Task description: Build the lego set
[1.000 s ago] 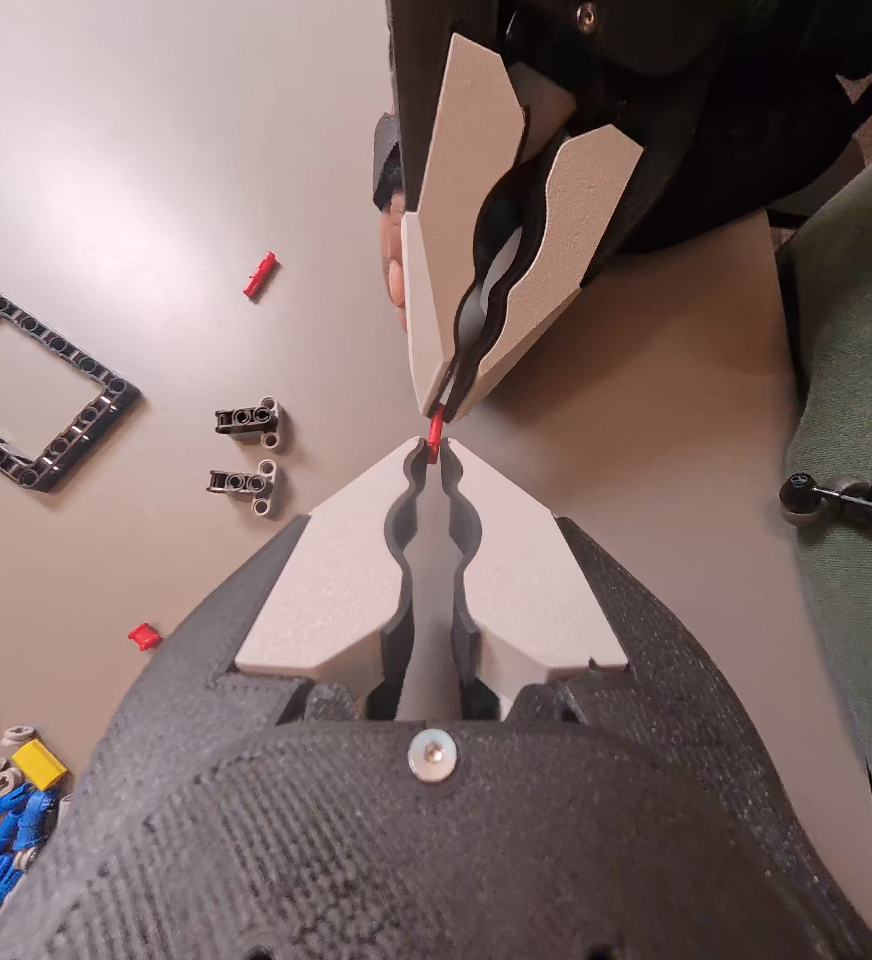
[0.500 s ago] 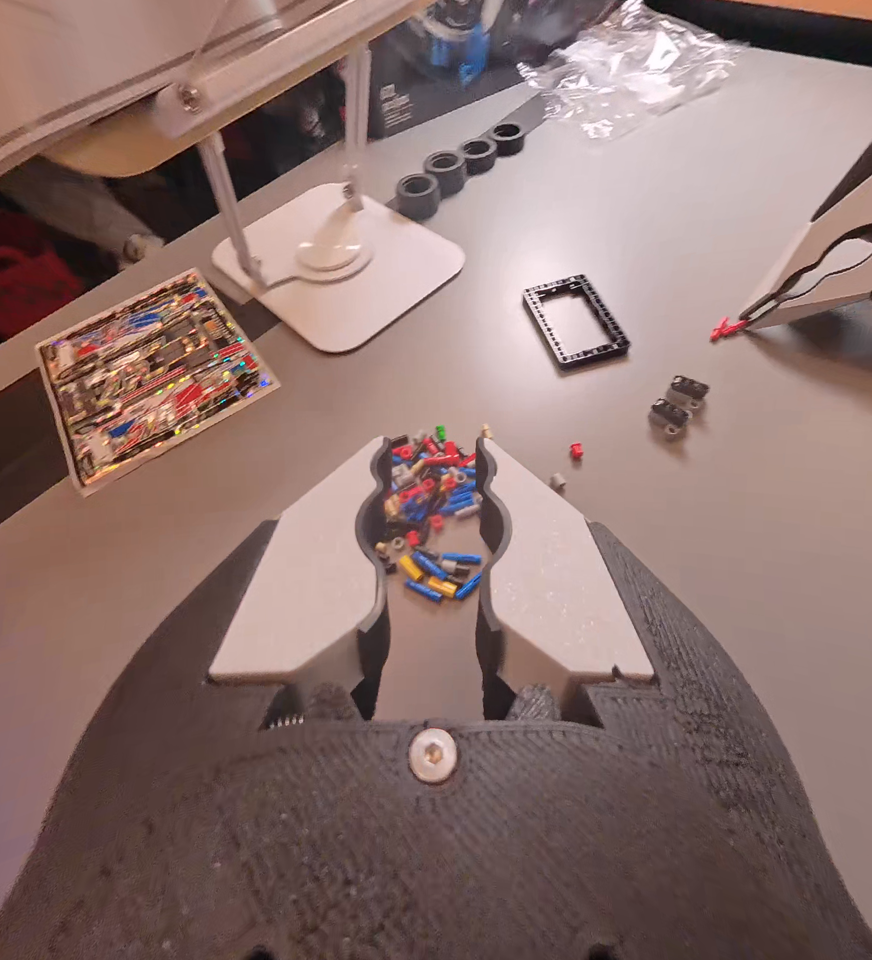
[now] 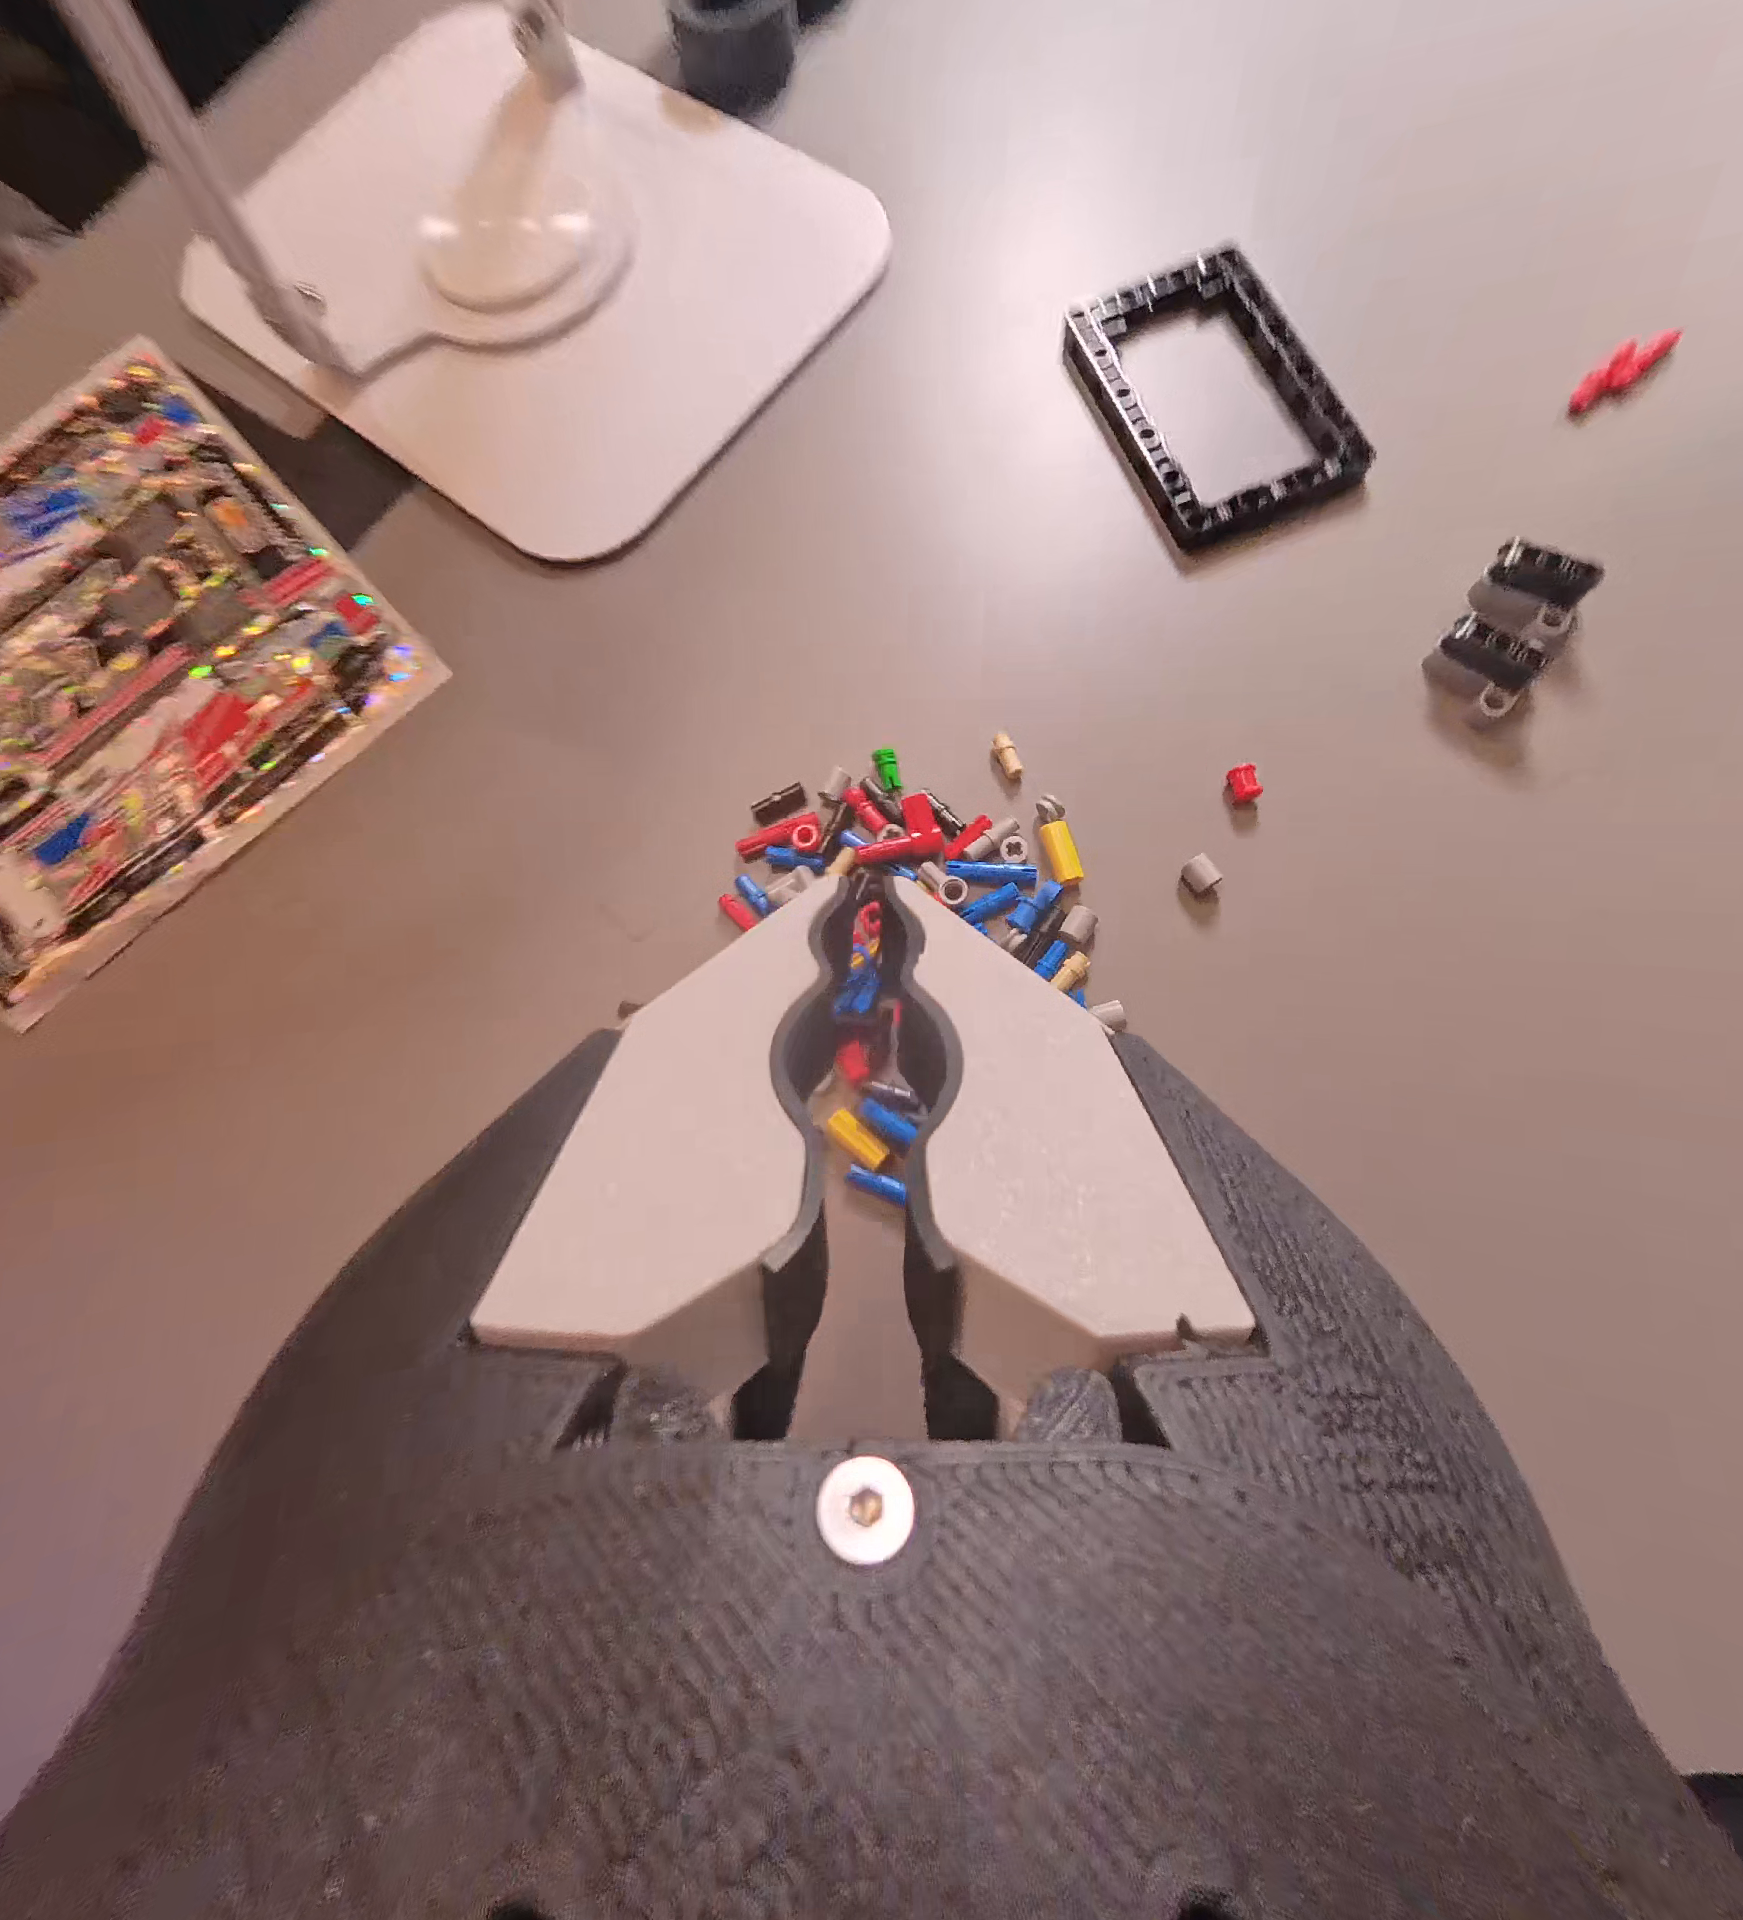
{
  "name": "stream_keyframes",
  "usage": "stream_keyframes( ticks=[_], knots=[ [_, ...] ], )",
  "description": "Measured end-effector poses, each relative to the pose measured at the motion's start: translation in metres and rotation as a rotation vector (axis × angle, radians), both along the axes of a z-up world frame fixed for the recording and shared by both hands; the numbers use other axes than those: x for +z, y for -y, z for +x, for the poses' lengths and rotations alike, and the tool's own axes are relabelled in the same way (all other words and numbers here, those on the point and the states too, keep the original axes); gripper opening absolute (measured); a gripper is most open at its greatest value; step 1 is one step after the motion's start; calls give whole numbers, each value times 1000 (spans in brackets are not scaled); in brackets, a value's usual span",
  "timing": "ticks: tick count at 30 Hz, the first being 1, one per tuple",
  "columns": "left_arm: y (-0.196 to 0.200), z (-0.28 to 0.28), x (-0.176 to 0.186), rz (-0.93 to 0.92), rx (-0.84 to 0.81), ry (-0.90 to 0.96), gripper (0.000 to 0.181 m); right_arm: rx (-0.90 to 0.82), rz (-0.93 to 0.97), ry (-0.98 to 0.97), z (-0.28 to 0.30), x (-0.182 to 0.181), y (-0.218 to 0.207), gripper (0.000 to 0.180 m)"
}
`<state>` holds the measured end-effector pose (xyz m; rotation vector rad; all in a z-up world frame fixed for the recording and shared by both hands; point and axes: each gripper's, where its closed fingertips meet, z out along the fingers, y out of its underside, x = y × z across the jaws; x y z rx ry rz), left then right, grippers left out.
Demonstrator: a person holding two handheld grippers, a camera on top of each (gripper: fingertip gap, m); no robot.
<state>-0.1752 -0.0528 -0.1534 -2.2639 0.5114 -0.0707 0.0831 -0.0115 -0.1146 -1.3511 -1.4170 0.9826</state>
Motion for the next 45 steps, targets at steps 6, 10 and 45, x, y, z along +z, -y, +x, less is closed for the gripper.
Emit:
stream_keyframes(
  ticks=[6, 10, 45],
  knots=[
    [-23, 16, -42, -184, -124, -83, 17, 13, -5, 24, -3, -18, 11, 12],
    [-25, 17, -57, -243, -159, -97, 18, 15, -17, 23, -2, -21, 9, 11],
    [22, 165, 66, 340, -591, 200, 3, 278, 62, -64, -86, 30, 59, 16]
  ],
)
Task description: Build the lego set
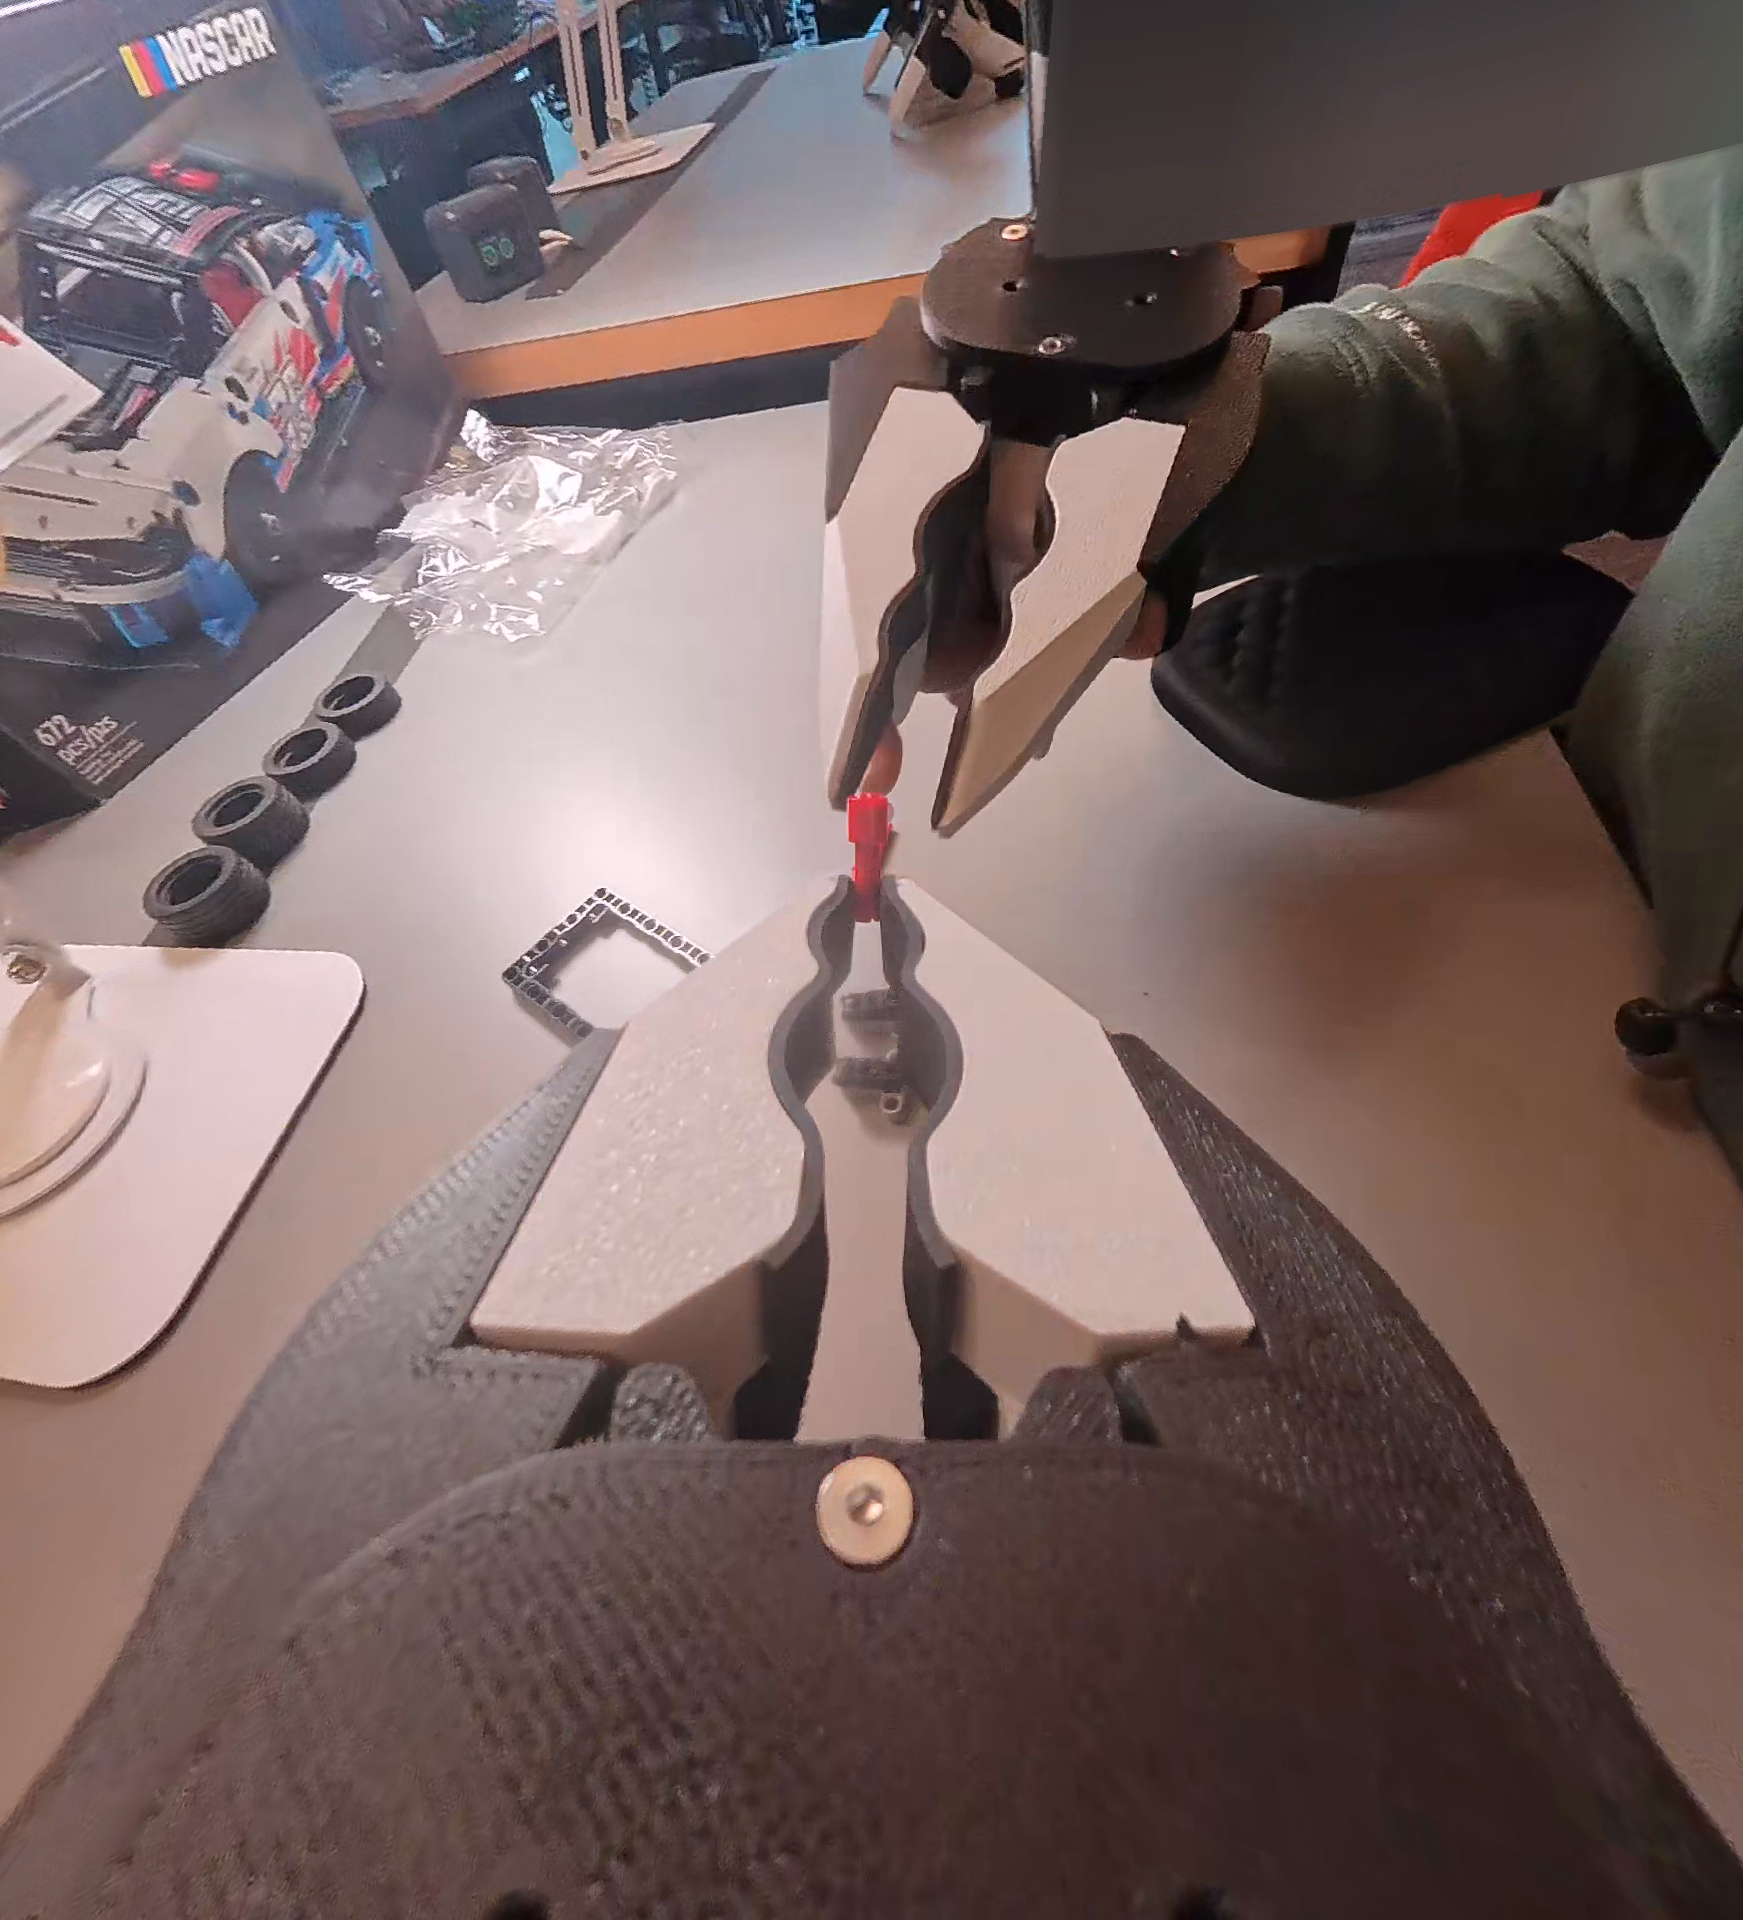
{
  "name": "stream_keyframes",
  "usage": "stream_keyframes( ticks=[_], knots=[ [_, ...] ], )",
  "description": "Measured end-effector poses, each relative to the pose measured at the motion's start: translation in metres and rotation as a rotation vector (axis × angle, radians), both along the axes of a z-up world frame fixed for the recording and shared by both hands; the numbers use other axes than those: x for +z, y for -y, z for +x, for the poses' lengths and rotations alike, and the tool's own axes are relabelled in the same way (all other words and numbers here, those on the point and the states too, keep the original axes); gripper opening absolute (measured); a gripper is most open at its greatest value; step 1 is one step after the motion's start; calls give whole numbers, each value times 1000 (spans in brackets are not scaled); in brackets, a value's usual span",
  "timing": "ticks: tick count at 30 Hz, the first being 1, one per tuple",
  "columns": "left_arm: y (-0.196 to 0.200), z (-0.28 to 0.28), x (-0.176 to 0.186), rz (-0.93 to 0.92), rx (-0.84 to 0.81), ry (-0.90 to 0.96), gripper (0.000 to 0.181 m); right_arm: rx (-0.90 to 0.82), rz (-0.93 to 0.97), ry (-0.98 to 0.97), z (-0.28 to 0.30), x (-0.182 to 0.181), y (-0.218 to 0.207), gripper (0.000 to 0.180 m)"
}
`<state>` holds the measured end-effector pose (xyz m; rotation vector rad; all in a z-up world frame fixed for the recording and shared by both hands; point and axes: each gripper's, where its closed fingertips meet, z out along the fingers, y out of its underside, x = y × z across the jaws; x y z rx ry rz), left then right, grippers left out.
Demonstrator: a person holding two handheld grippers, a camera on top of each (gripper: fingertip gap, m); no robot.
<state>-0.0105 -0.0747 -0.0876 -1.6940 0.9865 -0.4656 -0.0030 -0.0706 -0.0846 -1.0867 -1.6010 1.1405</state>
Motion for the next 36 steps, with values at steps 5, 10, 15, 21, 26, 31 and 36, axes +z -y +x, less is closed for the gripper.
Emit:
stream_keyframes(
  ticks=[5, 10, 15, 21, 26, 31, 36],
  knots=[
    [3, 5, -9, -21, -19, -13, 3, 26, 9, 28, -5, -8, 8, 8],
    [4, 8, -16, -39, -28, -30, 3, 30, 3, 56, -6, -16, 8, 5],
    [2, 9, -11, -66, -8, 47, 5, 53, -130, -4, -5, -11, 7, 5],
    [6, 18, 0, -91, -37, 143, 3, 119, -226, -126, 3, 4, 11, 5],
    [10, 21, 3, -127, -65, 189, 3, 152, -239, -160, 7, 6, 14, 5],
    [4, -2, -2, -143, 7, 178, 3, 85, -325, -273, 19, 28, -14, 5],
    [-4, -12, -11, -139, 54, 132, 2, 87, -336, -213, 13, 13, -13, 5]
  ],
)
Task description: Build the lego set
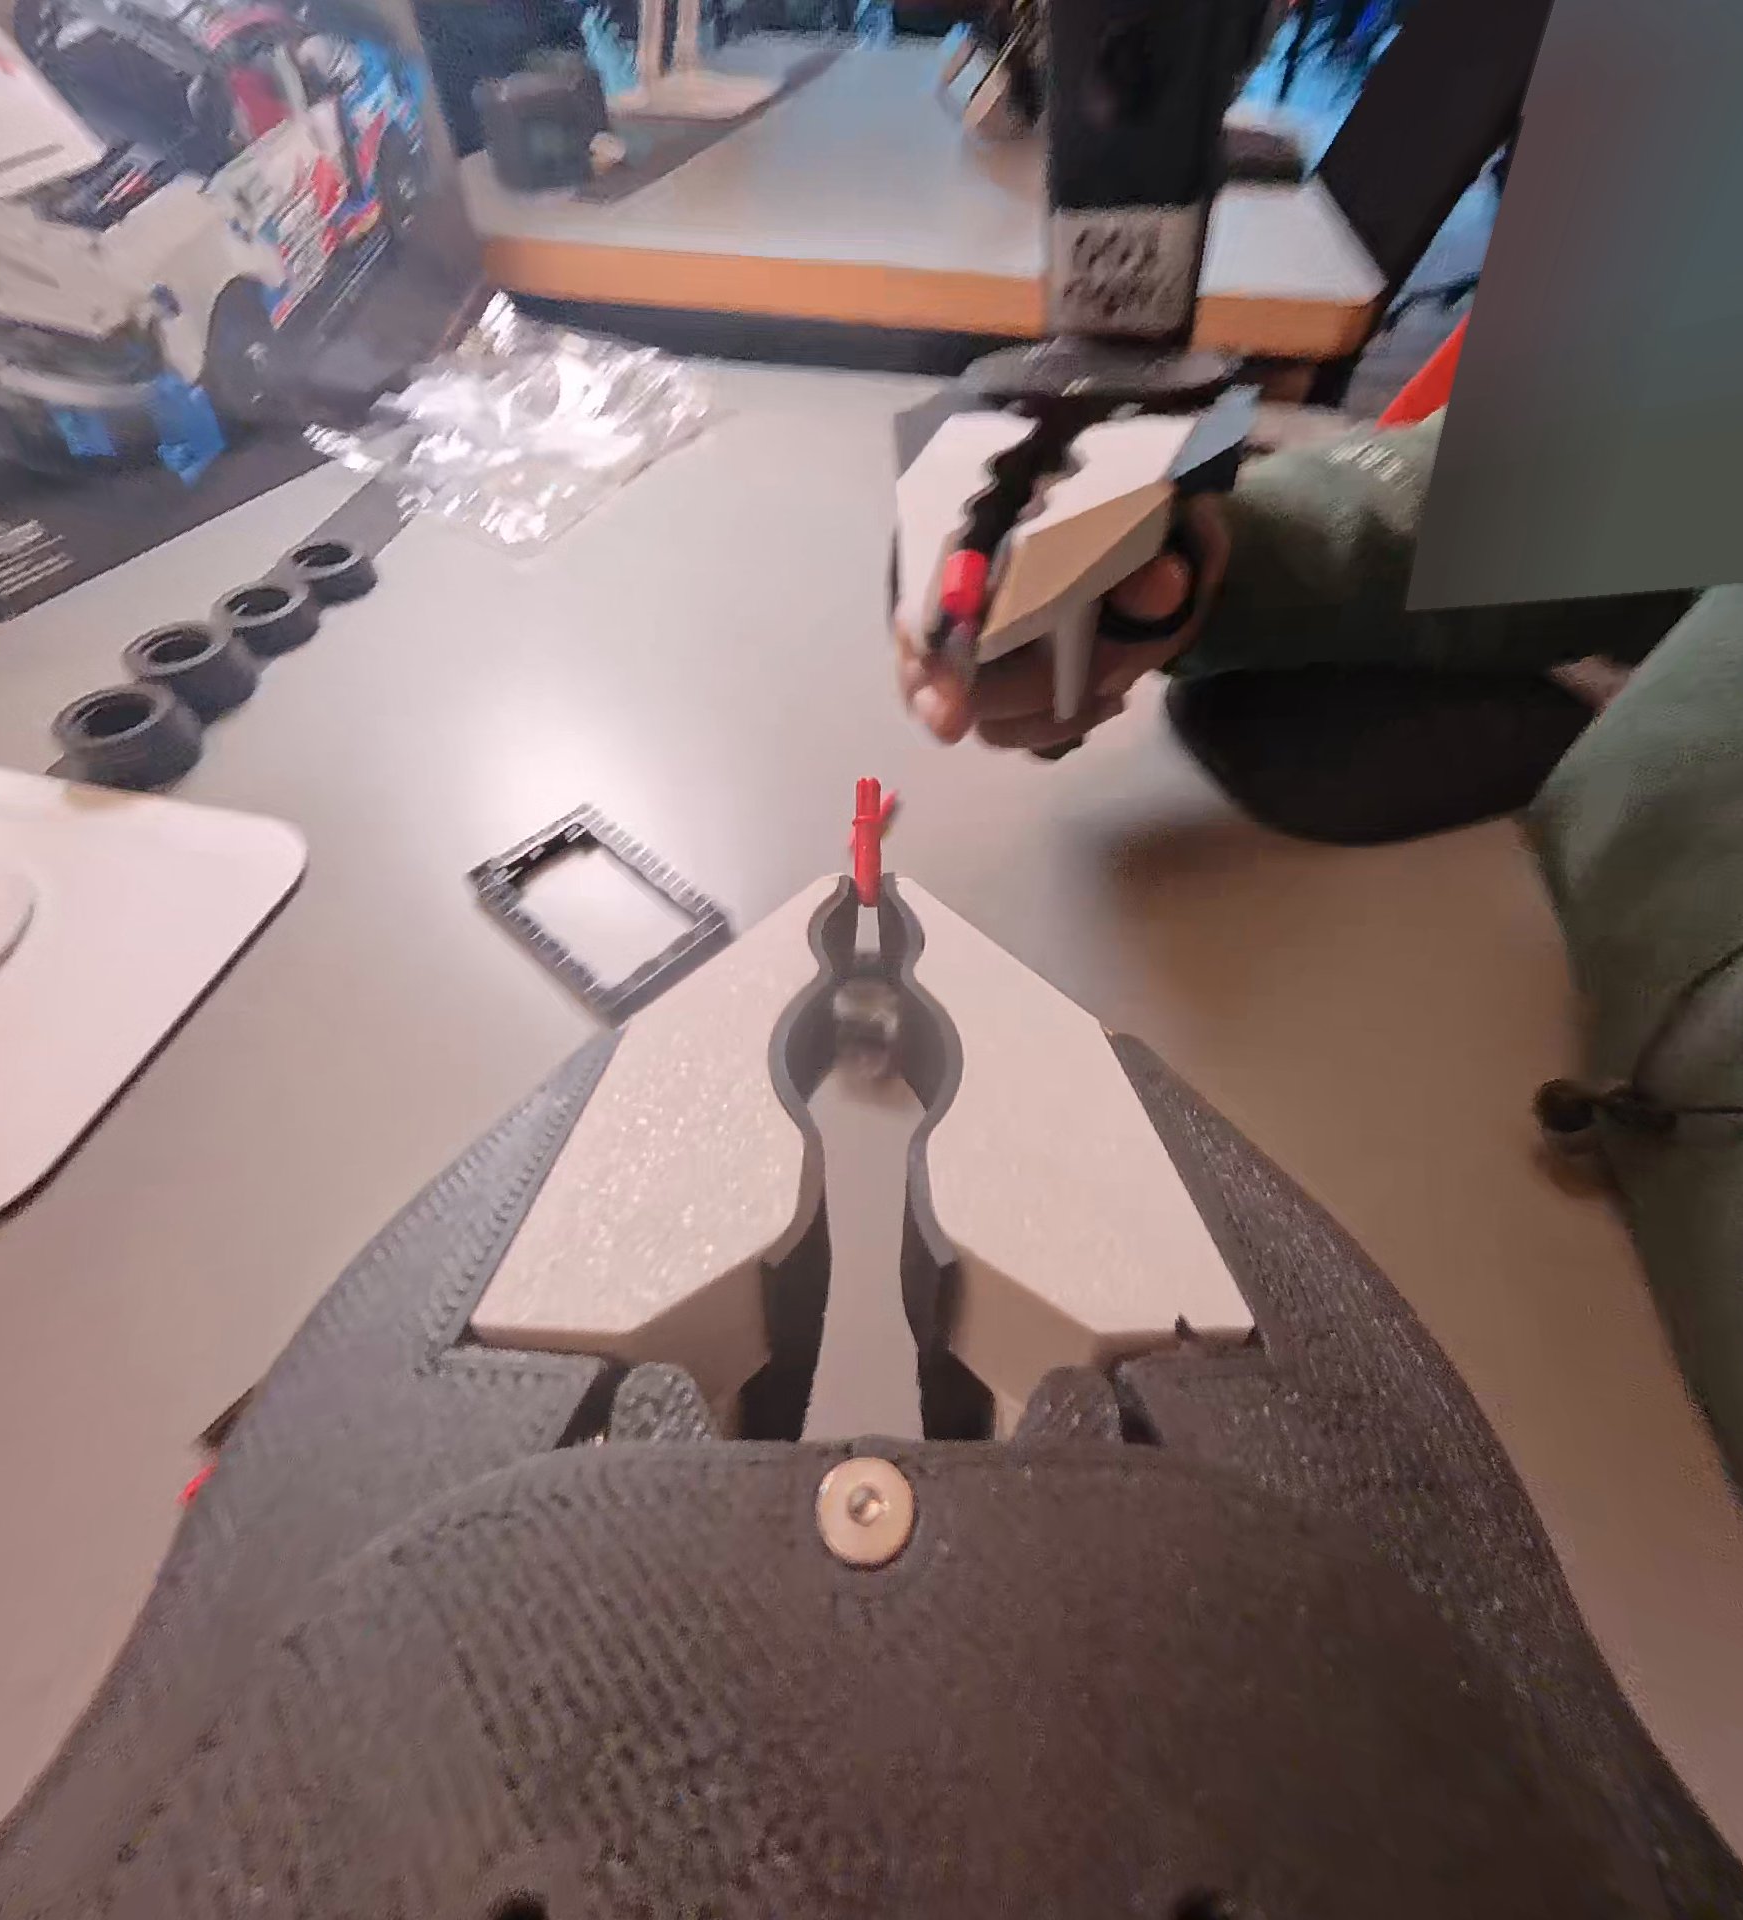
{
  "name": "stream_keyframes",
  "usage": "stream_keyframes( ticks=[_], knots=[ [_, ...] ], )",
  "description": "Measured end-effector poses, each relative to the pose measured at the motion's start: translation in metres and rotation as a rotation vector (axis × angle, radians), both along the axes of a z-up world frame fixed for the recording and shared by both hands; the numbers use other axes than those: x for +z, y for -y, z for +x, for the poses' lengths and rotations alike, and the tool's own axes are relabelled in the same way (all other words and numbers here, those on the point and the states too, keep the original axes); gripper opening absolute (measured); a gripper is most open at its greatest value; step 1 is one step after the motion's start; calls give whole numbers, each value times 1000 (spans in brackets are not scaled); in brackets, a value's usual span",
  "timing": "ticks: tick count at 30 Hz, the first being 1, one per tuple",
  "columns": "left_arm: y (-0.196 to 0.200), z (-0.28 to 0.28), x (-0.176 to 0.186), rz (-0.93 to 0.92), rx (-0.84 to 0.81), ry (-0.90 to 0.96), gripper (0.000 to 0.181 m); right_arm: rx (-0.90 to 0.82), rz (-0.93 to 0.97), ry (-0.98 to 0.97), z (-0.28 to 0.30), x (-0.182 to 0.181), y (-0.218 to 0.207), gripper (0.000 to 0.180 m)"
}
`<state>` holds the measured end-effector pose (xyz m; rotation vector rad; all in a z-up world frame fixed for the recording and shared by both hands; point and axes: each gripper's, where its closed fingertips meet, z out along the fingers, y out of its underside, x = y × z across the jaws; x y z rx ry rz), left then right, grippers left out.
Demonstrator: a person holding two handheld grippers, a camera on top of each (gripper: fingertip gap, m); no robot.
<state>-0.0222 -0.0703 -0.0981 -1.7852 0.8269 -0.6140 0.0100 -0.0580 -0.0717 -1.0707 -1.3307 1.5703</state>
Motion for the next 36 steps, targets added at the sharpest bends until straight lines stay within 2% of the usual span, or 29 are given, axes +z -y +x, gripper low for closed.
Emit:
stream_keyframes(
  ticks=[2, 7, 10, 13, 17, 19, 22, 24, 28, 36],
  knots=[
    [-10, -19, -17, -20, 70, -102, 3, -6, 6, 33, -4, -7, -1, 5],
    [-28, -112, -85, -180, 367, -499, 10, -5, 38, 84, -6, -19, 1, 5],
    [-27, -130, -96, -229, 429, -540, 16, -5, 53, 88, -6, -21, 3, 5],
    [-28, -136, -93, -243, 456, -522, 24, -13, 75, 95, -6, -23, 2, 5],
    [-28, -127, -79, -220, 438, -420, 24, -28, 110, 120, -6, -29, 2, 5],
    [-28, -101, -62, -184, 356, -260, 23, -41, 129, 140, -8, -33, 1, 5],
    [-17, -43, -28, -138, 144, 47, 20, -68, 192, 190, -11, -43, 0, 5],
    [-10, -15, -13, -104, 44, 149, 19, -67, 232, 218, -12, -49, 4, 5],
    [2, 19, -8, -70, -64, 179, 13, -59, 309, 258, -13, -58, 11, 5],
    [6, 38, -23, -77, -93, 106, 8, -32, 379, 280, -10, -60, 23, 5]
  ],
)
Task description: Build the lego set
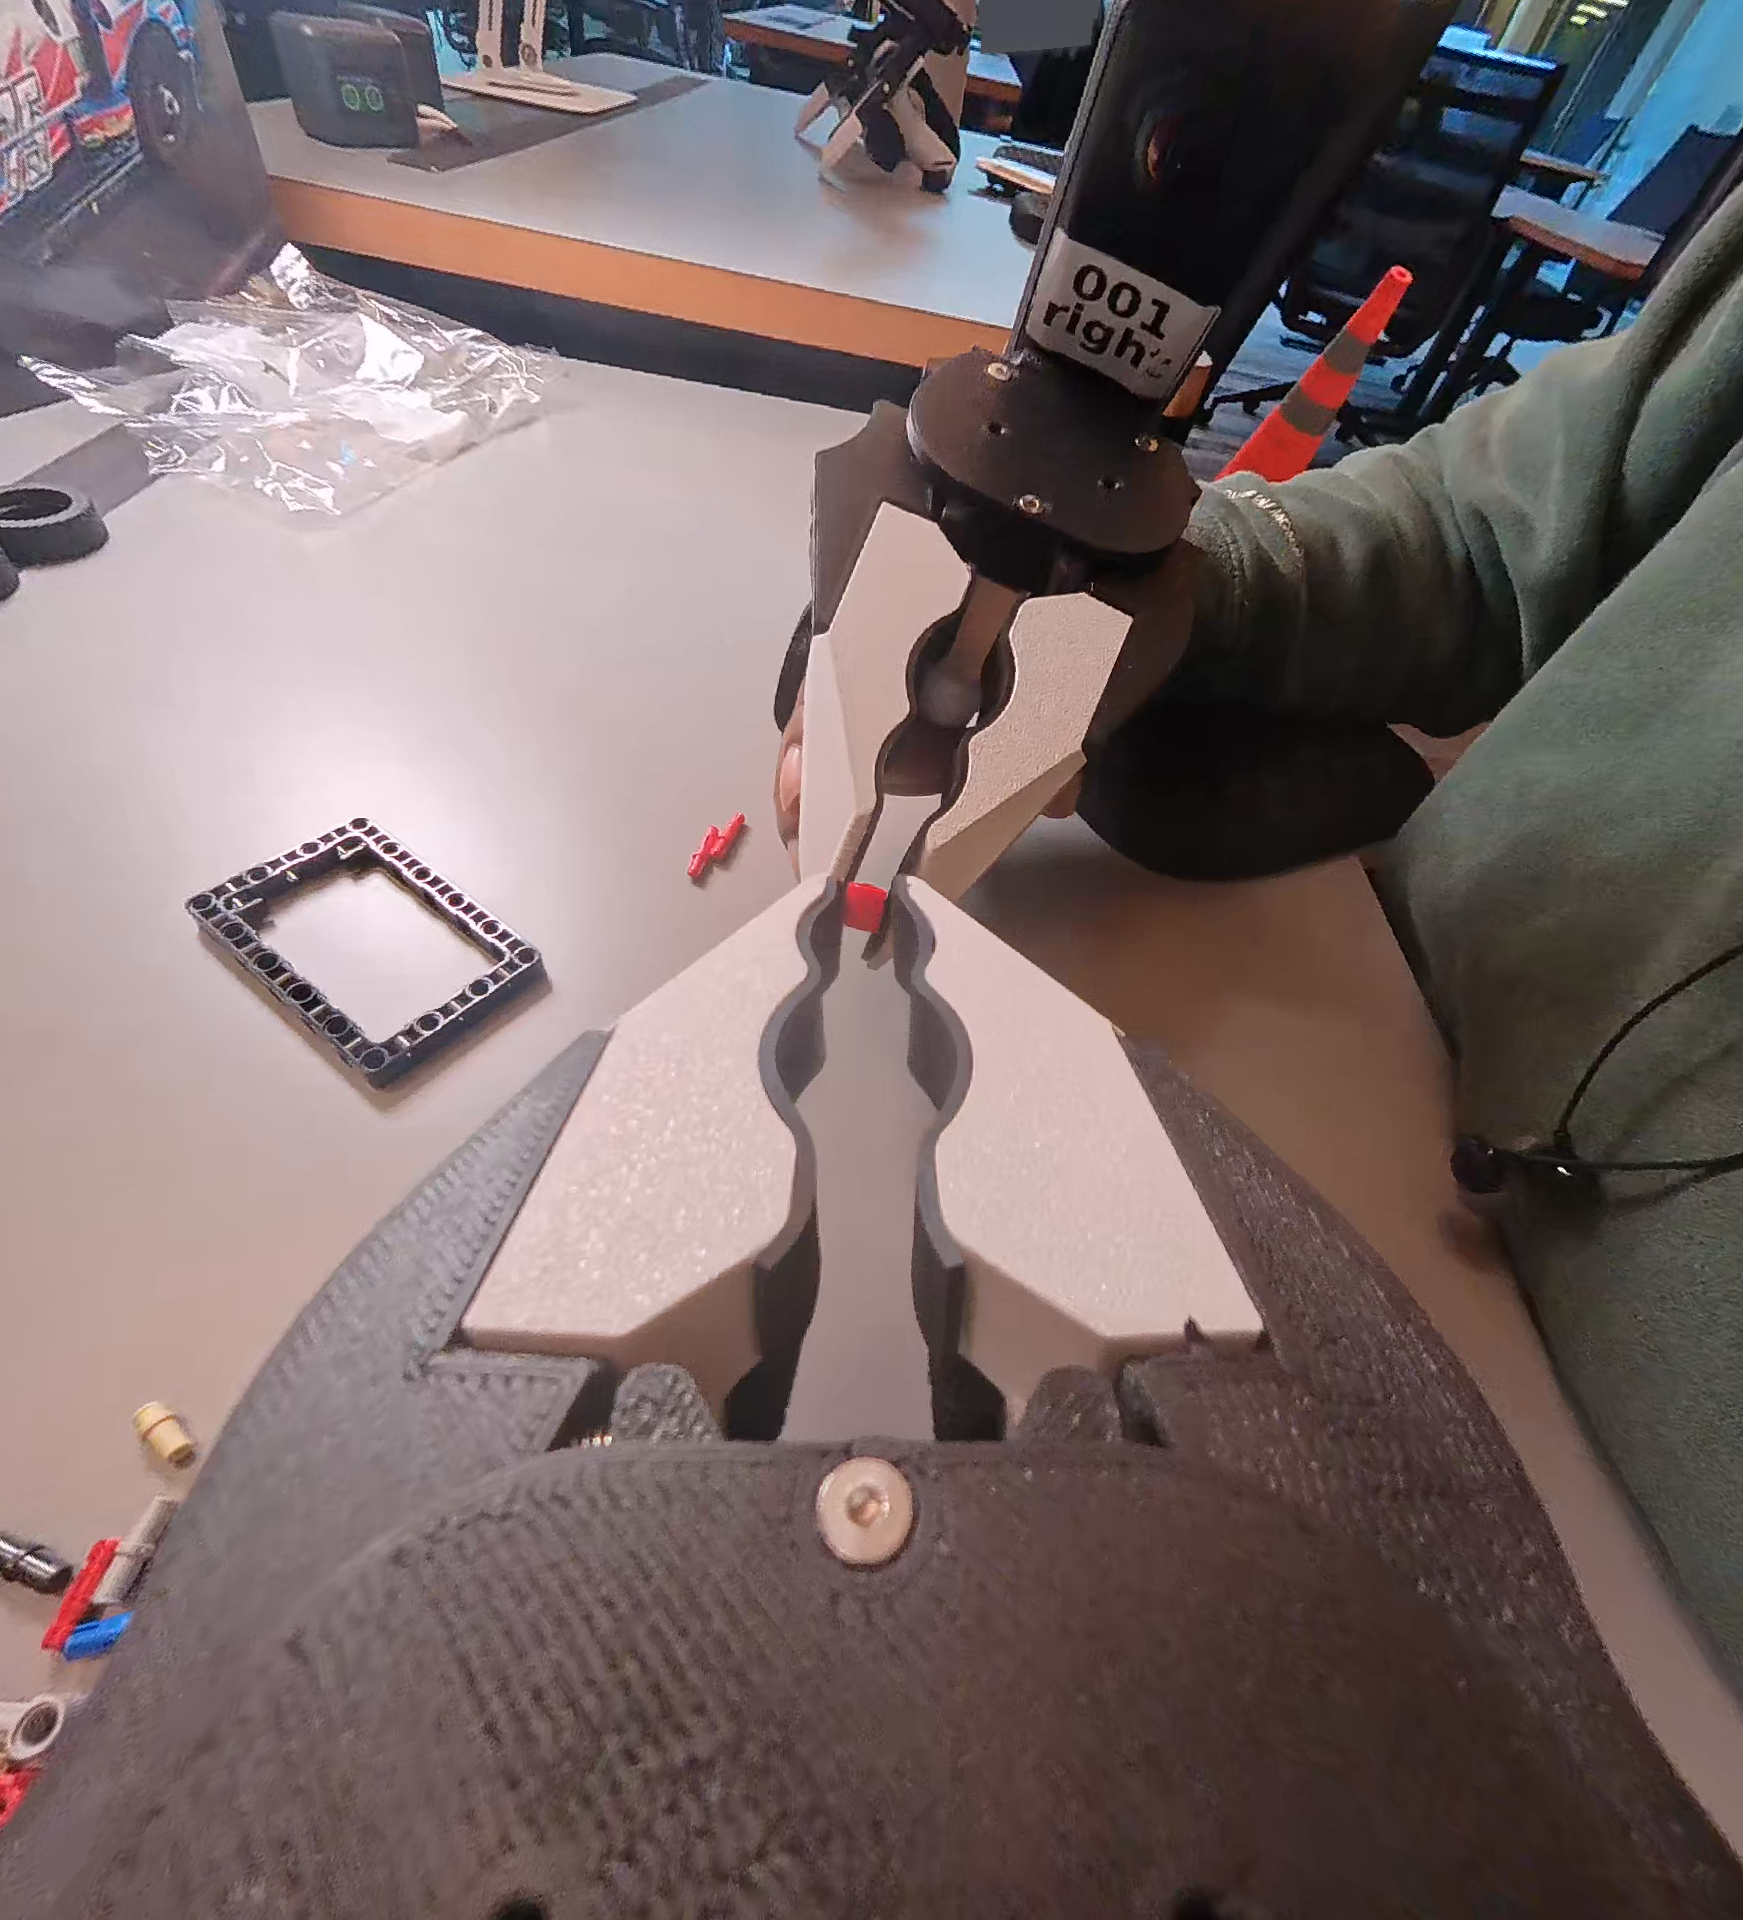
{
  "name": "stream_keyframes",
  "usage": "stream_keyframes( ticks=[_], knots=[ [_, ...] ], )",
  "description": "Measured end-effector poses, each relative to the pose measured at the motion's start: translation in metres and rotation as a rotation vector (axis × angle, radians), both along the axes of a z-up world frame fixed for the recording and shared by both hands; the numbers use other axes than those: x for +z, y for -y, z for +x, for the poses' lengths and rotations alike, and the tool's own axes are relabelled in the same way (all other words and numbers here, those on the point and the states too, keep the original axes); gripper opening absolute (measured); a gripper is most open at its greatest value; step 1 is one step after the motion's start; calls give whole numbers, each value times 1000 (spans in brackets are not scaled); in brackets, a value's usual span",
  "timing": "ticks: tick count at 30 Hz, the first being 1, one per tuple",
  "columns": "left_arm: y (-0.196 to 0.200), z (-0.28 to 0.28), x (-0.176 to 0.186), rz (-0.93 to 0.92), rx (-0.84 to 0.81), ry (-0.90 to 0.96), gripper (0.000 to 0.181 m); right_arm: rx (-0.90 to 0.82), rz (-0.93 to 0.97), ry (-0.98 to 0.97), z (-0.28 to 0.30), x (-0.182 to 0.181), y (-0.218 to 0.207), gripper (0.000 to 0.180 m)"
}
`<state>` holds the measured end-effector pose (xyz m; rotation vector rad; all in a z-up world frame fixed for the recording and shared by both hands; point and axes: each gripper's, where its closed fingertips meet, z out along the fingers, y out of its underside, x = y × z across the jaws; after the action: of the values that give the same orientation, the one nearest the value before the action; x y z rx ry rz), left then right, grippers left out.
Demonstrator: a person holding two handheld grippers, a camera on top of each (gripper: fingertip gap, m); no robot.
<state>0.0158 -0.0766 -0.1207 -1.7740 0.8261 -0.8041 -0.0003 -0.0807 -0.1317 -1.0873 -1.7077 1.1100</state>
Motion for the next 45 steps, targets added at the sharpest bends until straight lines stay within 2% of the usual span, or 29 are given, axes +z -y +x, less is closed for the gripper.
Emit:
stream_keyframes(
  ticks=[14, 16, 19, 21, 23, 25, 28, 34, 40, 42, 45],
  knots=[
    [3, 3, 2, 34, -1, -3, 6, -20, 38, 3, 7, 5, 0, 5],
    [1, -3, 2, 44, 13, -20, 12, -32, 73, 34, 8, 1, -4, 5],
    [-19, -50, 12, 109, 186, -82, 19, -178, 142, 186, 24, -17, -48, 5],
    [-39, -110, 19, 134, 420, -146, 16, -355, 173, 337, 50, -37, -96, 5],
    [-48, -164, 16, 92, 617, -185, 16, -446, 140, 463, 76, -57, -121, 5],
    [-51, -196, 6, 11, 721, -187, 16, -517, 126, 535, 91, -70, -137, 5],
    [-52, -212, -17, -90, 769, -210, 16, -537, 147, 627, 100, -85, -143, 6],
    [-49, -225, -54, -222, 813, -368, 14, -522, 141, 614, 96, -85, -139, 6],
    [-50, -234, -56, -240, 839, -396, 13, -498, 86, 586, 98, -83, -136, 12],
    [-48, -237, -55, -246, 838, -413, 11, -506, 63, 540, 99, -75, -137, 14],
    [-43, -238, -58, -280, 801, -451, 8, -527, 26, 370, 96, -43, -137, 14]
  ],
)
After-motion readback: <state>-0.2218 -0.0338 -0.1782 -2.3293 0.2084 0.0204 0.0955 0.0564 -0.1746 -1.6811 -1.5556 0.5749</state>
